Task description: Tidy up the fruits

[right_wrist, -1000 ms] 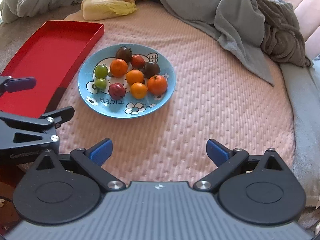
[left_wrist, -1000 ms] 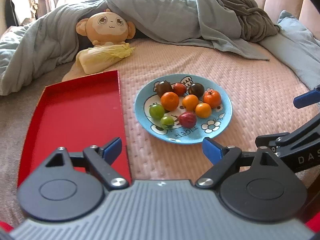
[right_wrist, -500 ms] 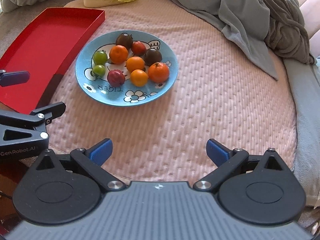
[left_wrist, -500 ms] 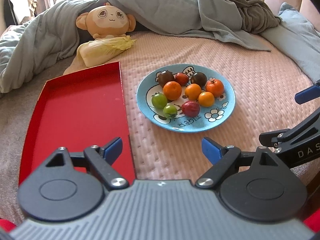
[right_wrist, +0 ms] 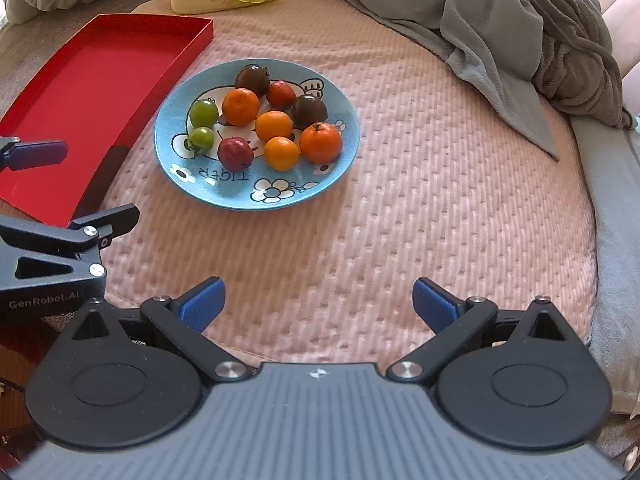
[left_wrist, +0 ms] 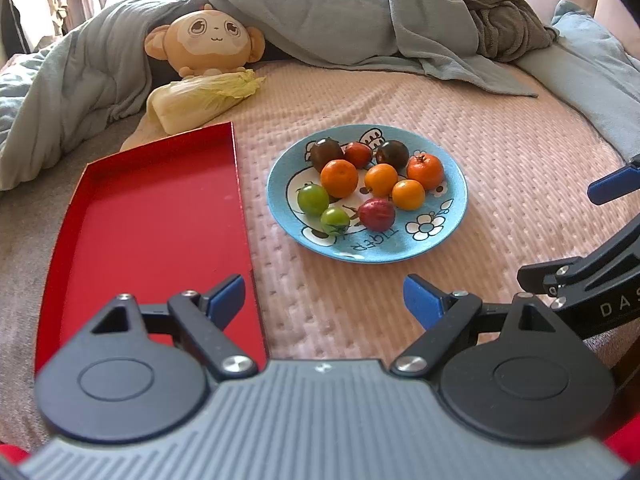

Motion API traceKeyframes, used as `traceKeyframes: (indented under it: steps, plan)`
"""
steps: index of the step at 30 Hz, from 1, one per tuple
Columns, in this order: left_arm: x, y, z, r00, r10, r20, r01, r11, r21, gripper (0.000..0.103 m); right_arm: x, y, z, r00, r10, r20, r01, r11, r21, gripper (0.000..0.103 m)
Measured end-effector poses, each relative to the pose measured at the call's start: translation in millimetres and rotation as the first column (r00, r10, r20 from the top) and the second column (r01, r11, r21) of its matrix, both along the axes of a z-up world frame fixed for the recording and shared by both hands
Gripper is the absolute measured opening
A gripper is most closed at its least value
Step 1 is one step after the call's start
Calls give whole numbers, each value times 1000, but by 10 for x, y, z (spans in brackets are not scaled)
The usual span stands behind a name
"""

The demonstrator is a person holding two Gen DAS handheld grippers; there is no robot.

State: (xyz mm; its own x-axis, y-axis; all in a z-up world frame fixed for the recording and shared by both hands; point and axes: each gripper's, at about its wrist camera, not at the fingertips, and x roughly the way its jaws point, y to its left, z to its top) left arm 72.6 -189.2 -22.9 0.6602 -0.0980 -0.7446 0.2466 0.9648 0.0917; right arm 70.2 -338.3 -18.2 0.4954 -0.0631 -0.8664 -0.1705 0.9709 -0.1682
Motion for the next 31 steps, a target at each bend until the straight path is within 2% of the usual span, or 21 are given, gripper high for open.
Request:
traceKeyframes:
  steps: [23, 25, 26, 31]
  plan:
    - [-6, 5, -50, 1000, -7, -21, 7, 1000, -4, 88, 0, 32, -42, 999, 29, -18, -29, 1000, -12, 101]
    - [-17, 0, -52, 1000, -12, -17, 12, 1000, -14, 85, -1, 32, -47, 999, 30, -19, -30, 999, -12, 101]
    - [-28, 2, -49, 1000, -15, -9, 14, 1000, -19, 81, 1, 30, -48, 999, 30, -20, -30, 999, -12, 101]
    - [-44, -18, -34, 1000, -18, -2, 17, 999, -29, 81, 2, 29, -55, 999, 30, -20, -30, 999, -13, 101]
